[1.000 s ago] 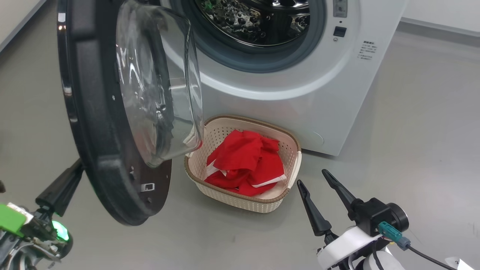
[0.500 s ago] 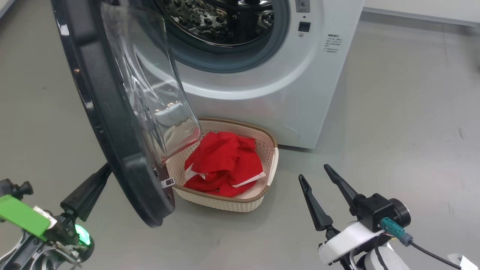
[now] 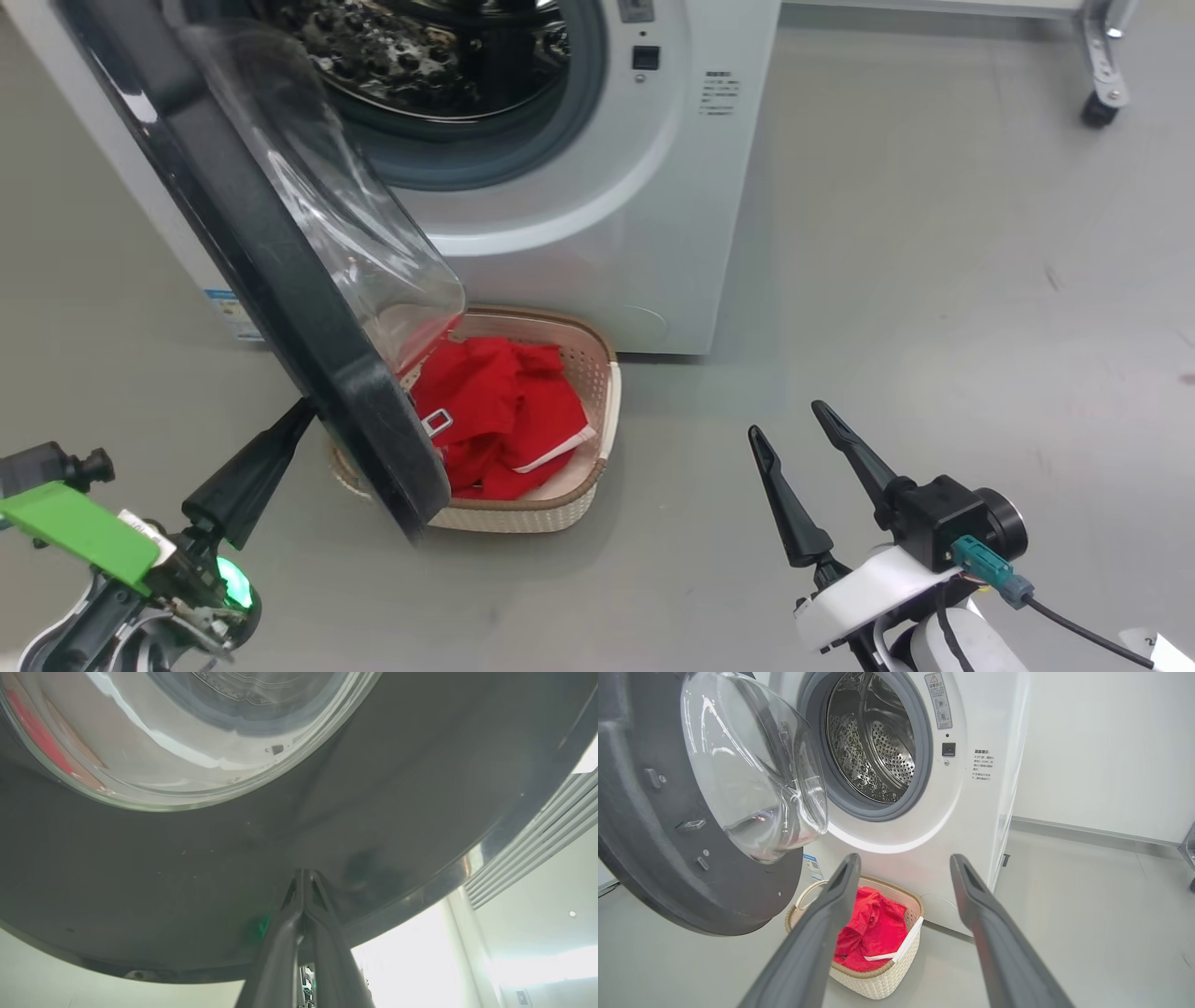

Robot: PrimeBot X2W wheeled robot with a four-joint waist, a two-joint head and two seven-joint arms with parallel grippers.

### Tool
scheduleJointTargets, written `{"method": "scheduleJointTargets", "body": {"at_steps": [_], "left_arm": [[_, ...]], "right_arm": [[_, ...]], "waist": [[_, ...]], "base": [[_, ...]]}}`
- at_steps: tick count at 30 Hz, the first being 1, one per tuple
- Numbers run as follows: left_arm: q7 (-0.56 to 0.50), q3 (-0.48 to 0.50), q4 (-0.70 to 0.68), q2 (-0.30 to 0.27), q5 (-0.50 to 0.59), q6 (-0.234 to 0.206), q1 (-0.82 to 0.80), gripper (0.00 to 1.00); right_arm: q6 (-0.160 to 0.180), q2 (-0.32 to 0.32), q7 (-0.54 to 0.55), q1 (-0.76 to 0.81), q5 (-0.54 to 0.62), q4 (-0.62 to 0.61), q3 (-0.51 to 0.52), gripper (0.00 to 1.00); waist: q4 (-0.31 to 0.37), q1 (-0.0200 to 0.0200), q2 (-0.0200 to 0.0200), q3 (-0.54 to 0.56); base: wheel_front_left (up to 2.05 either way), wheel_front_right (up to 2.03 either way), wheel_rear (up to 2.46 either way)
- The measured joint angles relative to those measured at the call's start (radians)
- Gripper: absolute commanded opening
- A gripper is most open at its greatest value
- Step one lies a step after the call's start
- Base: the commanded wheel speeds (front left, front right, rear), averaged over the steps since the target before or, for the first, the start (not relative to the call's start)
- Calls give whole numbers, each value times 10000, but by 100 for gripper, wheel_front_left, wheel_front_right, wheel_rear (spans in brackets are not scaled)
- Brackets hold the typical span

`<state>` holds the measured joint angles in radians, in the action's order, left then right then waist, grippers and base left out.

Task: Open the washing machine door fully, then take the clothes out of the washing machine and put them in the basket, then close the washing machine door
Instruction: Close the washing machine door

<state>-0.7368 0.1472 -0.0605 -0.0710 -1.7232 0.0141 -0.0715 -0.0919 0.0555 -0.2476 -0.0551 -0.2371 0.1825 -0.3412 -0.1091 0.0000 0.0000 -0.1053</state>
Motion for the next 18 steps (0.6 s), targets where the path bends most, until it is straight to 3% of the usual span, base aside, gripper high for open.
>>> {"method": "scheduleJointTargets", "body": {"at_steps": [18], "left_arm": [[1388,242,823,213,343,0,-546,0]], "right_arm": [[79,-13,0,-51,-15,-159,77,100]], "waist": [[1773,0,0,-219]], "base": [[0,0,0]]}}
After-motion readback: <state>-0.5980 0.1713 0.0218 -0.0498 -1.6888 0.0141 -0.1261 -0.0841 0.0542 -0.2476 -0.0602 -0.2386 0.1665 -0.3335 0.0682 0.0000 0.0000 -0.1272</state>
